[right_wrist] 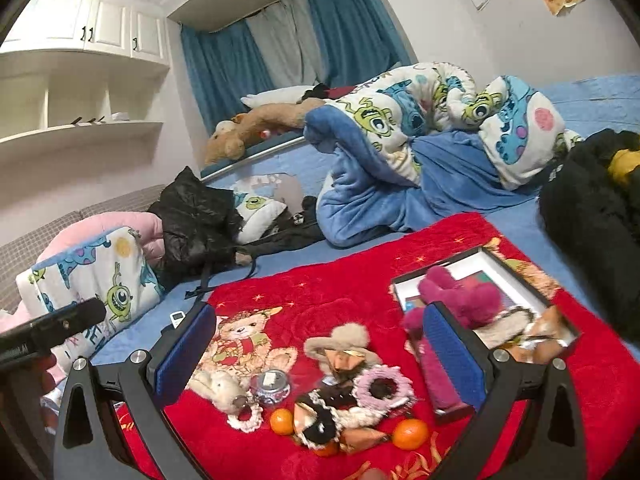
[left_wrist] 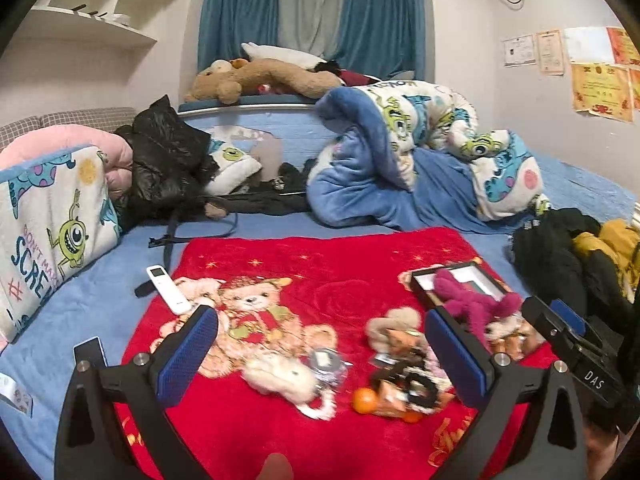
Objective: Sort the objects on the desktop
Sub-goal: 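Withdraw both grippers from the box back toward the pile, then grasp a white fluffy keychain with the left gripper while the right grasps a black lace hair tie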
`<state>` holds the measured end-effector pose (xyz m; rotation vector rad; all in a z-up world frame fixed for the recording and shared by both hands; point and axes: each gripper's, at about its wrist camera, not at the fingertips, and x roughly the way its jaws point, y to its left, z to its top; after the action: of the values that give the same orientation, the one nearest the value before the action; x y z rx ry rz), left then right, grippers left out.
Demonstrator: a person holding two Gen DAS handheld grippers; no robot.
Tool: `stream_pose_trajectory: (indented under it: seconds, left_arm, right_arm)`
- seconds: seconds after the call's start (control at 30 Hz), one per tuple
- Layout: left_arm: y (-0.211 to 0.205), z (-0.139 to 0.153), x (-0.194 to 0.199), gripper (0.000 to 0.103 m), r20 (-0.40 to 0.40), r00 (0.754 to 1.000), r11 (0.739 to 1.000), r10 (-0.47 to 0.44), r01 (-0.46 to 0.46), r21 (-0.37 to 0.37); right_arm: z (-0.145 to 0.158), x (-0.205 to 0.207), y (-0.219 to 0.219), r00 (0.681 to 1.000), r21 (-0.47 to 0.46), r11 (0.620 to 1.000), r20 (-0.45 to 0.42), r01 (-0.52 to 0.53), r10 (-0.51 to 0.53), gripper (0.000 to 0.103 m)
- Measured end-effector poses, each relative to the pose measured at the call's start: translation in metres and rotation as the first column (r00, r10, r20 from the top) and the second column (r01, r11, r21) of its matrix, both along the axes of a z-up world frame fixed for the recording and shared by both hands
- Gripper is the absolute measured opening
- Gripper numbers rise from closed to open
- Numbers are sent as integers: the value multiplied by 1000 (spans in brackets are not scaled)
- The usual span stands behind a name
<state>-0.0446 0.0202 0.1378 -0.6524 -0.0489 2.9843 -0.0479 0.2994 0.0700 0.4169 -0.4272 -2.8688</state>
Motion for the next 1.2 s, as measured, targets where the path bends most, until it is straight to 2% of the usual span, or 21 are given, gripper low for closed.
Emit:
stream_pose_trajectory:
  seconds: [0.1, 0.2, 0.4, 0.53, 0.6, 0.77, 0.93, 1.03, 1.13, 1.2]
  left_arm:
    - [-11, -20, -20, 103, 15, 999, 999, 31, -31, 18]
    - [-18, -45, -45, 103, 40, 998, 998, 51, -52, 19]
    - [-39, -100, -85, 103, 138, 985, 992, 100, -109, 62]
    - [-45, -131, -101, 103, 187, 974, 991, 126, -133, 27]
    - [-47, -142, -105, 103, 206, 970, 990, 130, -140, 35]
    - [-44, -178, -128, 103, 301, 944, 989, 137, -147, 9]
    - [-32, -193, -142, 103, 327, 938, 993, 117, -120, -11]
    - [-31, -198, -148, 103, 321, 941, 993, 107, -118, 13]
    - [-36, -205, -154, 103, 312, 945, 989, 97, -126, 74]
    - [-39, -212, -157, 103, 310, 947, 983, 86, -132, 130]
  right_arm:
    - [-17, -17, -8, 1000, -36, 999, 8, -25, 25, 103]
    - [-34, -30, -21, 1000, -8, 1000, 17, -19, 19, 103]
    - [-59, -50, -36, 995, -31, 998, 79, -59, 61, 103]
    - [-72, -50, -48, 990, 50, 996, 121, -74, 67, 103]
    - [-77, -51, -51, 988, 94, 993, 146, -72, 58, 101]
    - [-103, -66, -47, 953, 87, 985, 278, -147, 117, 81]
    - [-123, -75, -49, 919, 91, 976, 364, -199, 154, 66]
    - [-129, -78, -51, 911, 101, 973, 383, -206, 153, 55]
    - [-134, -81, -49, 905, 113, 975, 404, -192, 132, 42]
    - [-136, -83, -47, 901, 90, 976, 410, -197, 144, 37]
